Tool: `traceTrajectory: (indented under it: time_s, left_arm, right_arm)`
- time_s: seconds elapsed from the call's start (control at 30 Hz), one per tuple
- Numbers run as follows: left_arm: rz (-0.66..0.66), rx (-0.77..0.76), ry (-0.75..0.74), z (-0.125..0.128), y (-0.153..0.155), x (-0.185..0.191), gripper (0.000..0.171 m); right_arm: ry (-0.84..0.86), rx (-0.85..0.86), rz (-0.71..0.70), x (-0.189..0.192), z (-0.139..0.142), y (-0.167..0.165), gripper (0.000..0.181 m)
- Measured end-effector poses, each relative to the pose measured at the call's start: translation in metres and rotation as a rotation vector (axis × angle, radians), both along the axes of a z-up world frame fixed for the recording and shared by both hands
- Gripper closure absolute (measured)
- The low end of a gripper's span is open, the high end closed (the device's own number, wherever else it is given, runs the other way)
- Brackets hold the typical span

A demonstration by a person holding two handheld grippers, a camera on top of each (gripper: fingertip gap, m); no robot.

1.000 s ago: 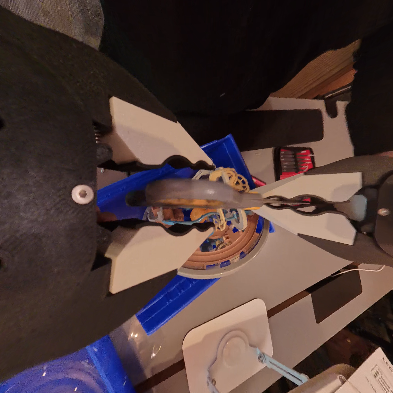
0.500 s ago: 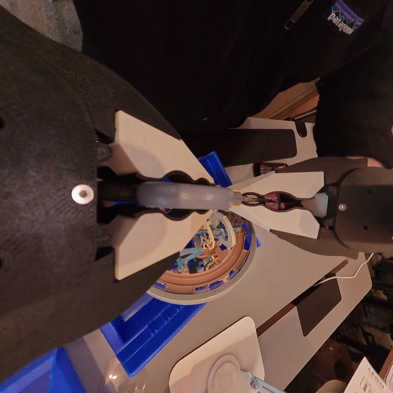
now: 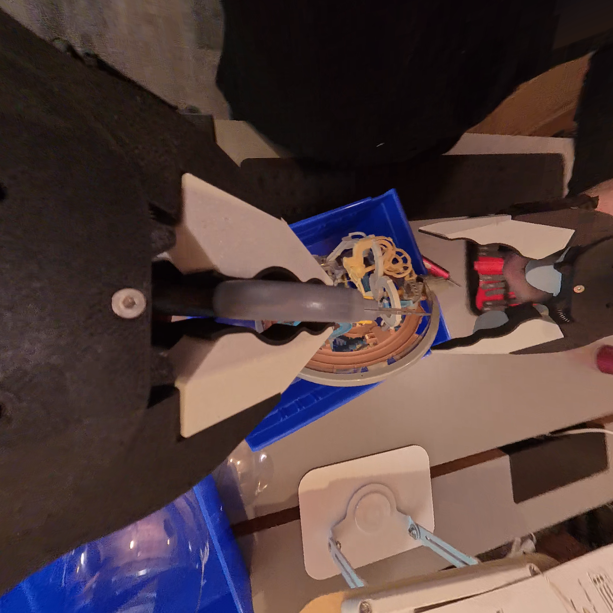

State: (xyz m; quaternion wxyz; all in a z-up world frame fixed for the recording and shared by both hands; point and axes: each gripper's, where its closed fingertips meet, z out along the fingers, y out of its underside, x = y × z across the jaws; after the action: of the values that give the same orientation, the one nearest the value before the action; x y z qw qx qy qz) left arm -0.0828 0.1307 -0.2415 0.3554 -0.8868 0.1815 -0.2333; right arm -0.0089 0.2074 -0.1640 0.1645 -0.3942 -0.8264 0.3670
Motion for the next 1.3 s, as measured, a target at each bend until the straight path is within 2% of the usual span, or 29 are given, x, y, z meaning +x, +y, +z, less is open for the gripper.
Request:
traceTrajectory:
  time_s: [0.1, 0.17, 0.27, 0.4, 0.57, 0.8, 0.97, 1.13, 1.3]
  left_arm:
    - [0.040, -0.029, -0.005, -0.026, -0.009, 0.000, 0.053]
    - [0.063, -0.029, -0.057, -0.034, -0.012, 0.006, 0.058]
    - [0.085, -0.002, -0.023, -0.043, -0.011, 0.008, 0.066]
    - [0.087, 0.050, 0.034, -0.048, -0.007, 0.011, 0.078]
    - [0.069, 0.077, 0.025, -0.047, 0.000, 0.015, 0.079]
    - [0.020, 0.102, 0.059, -0.047, 0.002, 0.020, 0.080]
    - [-0.005, 0.082, 0.072, -0.053, -0.001, 0.024, 0.081]
    - [-0.013, 0.082, 0.095, -0.061, 0.000, 0.031, 0.084]
    - [-0.018, 0.086, 0.123, -0.063, 0.000, 0.030, 0.083]
  right_arm:
    - [-0.069, 0.078, 0.079, -0.015, 0.000, 0.001, 0.166]
    - [-0.115, 0.108, 0.122, -0.026, -0.001, 0.002, 0.166]
    - [-0.227, 0.133, 0.194, -0.033, -0.010, 0.004, 0.166]
    - [-0.323, 0.172, 0.266, -0.043, -0.020, 0.005, 0.167]
    - [-0.400, 0.199, 0.345, -0.049, -0.030, -0.003, 0.167]
    - [-0.465, 0.179, 0.435, -0.053, -0.029, 0.002, 0.166]
    - [-0.577, 0.058, 0.435, -0.055, -0.037, 0.005, 0.167]
    - [-0.589, 0.096, 0.475, -0.052, -0.044, 0.001, 0.167]
    - [-0.636, 0.044, 0.469, -0.053, -0.046, 0.001, 0.167]
